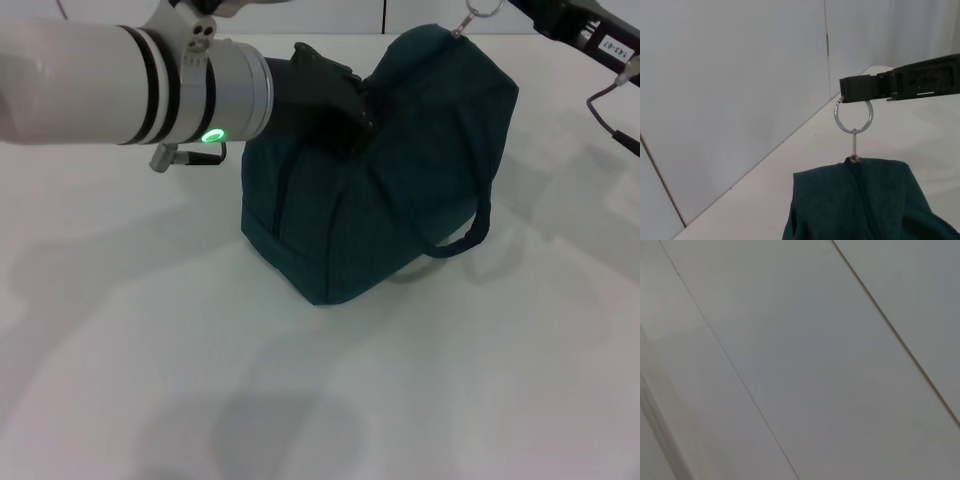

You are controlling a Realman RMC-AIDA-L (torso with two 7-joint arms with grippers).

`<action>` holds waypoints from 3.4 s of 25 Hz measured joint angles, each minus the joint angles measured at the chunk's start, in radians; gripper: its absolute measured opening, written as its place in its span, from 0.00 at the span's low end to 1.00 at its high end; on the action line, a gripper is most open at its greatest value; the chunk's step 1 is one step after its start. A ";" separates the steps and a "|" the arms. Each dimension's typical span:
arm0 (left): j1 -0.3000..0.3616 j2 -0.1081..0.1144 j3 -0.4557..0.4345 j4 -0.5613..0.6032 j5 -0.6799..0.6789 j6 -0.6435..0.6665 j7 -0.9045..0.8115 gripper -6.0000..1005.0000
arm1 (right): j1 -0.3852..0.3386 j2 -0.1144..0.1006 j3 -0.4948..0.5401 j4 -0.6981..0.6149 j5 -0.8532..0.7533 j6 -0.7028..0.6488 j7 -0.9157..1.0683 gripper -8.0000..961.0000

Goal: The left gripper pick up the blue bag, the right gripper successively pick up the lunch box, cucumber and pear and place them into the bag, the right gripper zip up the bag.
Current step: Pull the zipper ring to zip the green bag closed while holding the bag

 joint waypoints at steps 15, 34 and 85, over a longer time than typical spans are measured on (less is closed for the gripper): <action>0.024 0.002 -0.003 0.021 -0.005 0.000 0.024 0.09 | -0.054 -0.005 0.007 0.088 0.156 0.001 0.043 0.01; 0.054 0.002 0.014 0.105 -0.022 -0.011 0.075 0.05 | -0.081 -0.020 -0.005 0.109 0.122 -0.030 -0.134 0.06; 0.060 0.004 0.014 0.106 -0.023 0.007 0.228 0.05 | -0.187 -0.011 -0.087 -0.253 -0.147 0.240 -0.635 0.71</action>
